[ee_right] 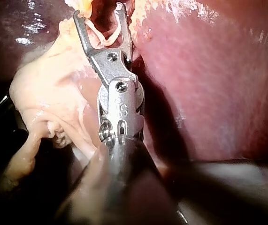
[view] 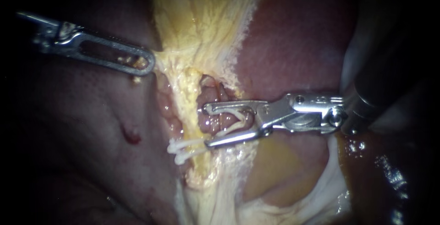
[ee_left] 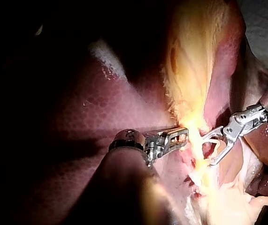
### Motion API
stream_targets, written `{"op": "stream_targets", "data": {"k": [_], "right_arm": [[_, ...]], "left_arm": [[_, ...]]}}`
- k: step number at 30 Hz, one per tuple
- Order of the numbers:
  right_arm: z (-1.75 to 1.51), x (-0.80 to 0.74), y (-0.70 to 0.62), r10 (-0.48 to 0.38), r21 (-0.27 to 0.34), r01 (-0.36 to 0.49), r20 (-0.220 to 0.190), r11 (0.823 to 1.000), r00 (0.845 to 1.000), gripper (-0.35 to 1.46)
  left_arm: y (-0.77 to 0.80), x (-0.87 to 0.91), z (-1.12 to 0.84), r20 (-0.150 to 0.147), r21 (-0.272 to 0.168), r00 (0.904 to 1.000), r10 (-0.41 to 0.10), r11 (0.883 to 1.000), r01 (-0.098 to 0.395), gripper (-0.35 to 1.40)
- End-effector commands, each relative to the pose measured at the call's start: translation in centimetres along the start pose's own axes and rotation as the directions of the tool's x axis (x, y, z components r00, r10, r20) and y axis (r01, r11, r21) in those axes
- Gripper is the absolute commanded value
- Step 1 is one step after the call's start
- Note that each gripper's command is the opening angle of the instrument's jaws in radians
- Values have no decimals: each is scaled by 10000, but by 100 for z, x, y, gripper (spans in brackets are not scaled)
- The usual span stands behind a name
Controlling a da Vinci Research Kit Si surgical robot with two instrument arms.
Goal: Clipping third clip left tube
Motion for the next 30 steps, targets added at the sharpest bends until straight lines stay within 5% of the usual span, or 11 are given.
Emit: {"op": "stream_targets", "data": {"k": [1, 30], "right_arm": [[0, 1, 0, -20, 22, 20, 0, 10000, 10000, 50], [63, 12, -14, -67, 750, 84, -226, 9971, 9997, 50]], "left_arm": [[0, 0, 0, -1, 3, 10000, 2, 10000, -2, -35], [-1, 0, 2, 6, -5, 10000, 0, 10000, 0, -35]]}}
